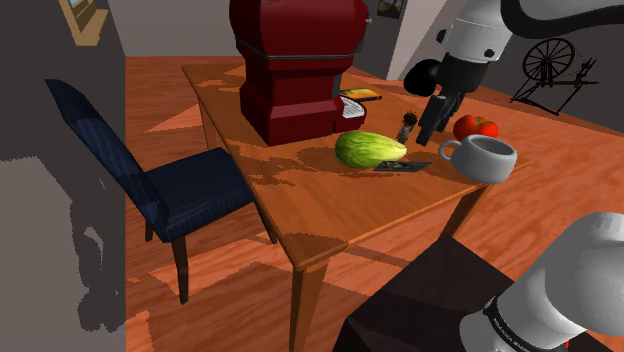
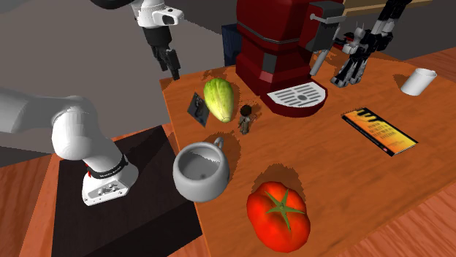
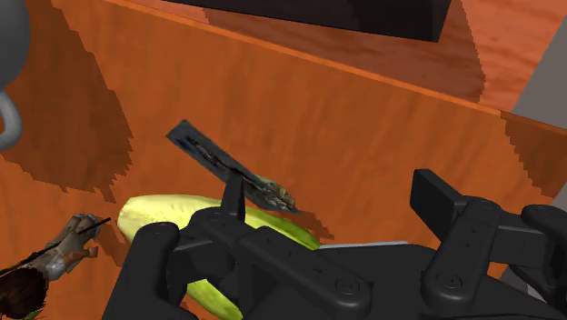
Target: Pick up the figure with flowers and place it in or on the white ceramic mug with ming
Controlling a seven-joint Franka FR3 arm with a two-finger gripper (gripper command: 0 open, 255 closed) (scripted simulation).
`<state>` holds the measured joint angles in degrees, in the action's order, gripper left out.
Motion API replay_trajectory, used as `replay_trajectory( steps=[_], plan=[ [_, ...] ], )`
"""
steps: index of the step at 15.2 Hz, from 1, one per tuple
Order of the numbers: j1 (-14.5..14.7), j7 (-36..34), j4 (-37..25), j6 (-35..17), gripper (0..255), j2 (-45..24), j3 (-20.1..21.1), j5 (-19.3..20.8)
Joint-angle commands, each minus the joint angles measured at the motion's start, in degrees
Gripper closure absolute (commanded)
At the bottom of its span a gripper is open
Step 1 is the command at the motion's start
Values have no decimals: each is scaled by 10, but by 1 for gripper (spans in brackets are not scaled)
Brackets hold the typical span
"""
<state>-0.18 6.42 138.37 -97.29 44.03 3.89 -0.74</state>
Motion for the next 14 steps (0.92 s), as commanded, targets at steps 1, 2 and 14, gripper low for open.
replay_trajectory(
  steps=[1,2,14],
  plan=[
    [0,0,0,0,0,0,0,0],
    [-4,13,1,-12,0,-7,-10,8],
    [-44,167,-51,-151,0,-146,-129,74]
  ],
)
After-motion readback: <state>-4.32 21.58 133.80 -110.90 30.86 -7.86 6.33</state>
